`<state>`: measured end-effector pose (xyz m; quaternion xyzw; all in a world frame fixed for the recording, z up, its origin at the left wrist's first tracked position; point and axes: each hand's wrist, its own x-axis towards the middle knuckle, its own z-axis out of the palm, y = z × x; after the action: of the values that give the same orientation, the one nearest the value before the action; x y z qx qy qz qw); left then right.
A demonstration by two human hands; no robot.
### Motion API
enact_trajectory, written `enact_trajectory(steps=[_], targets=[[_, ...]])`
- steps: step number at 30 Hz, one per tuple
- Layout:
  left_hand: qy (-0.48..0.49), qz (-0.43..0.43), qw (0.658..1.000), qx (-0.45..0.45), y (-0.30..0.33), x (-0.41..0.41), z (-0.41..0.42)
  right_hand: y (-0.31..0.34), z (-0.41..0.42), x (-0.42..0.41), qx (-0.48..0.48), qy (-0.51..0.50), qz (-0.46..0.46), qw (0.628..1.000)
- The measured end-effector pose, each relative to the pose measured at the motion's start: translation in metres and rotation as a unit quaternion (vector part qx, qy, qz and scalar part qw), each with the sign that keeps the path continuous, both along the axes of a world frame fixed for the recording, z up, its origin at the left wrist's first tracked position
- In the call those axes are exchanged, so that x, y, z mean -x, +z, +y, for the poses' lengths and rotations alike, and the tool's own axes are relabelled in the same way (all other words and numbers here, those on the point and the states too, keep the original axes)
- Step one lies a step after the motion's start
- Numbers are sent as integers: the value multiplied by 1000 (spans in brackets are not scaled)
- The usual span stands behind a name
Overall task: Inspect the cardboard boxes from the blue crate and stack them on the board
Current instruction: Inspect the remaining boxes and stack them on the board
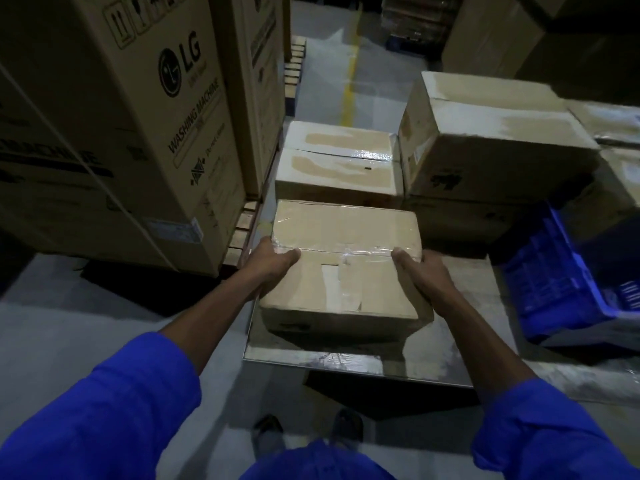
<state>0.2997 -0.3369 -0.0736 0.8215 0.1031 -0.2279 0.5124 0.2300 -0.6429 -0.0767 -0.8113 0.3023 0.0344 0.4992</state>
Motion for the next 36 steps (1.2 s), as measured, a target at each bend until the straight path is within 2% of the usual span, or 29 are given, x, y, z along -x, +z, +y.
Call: enact_trajectory(steps=[3, 7, 12, 17, 36], targets=[[-11, 23, 1000, -16, -8, -11, 2, -4, -1, -4, -14, -1, 24, 1000], [21, 52, 998, 23, -13, -20, 1, -17, -16, -11, -91, 31, 24, 995], [18, 79, 994, 74, -17, -16, 0, -1, -6, -9, -119, 46, 26, 992], [38, 59, 996, 46, -25, -20, -4, -11, -6, -18, -89, 0, 16, 996], [25, 8, 1000, 16, -19, -13, -2, -16, -8, -13, -56, 7, 2, 998]])
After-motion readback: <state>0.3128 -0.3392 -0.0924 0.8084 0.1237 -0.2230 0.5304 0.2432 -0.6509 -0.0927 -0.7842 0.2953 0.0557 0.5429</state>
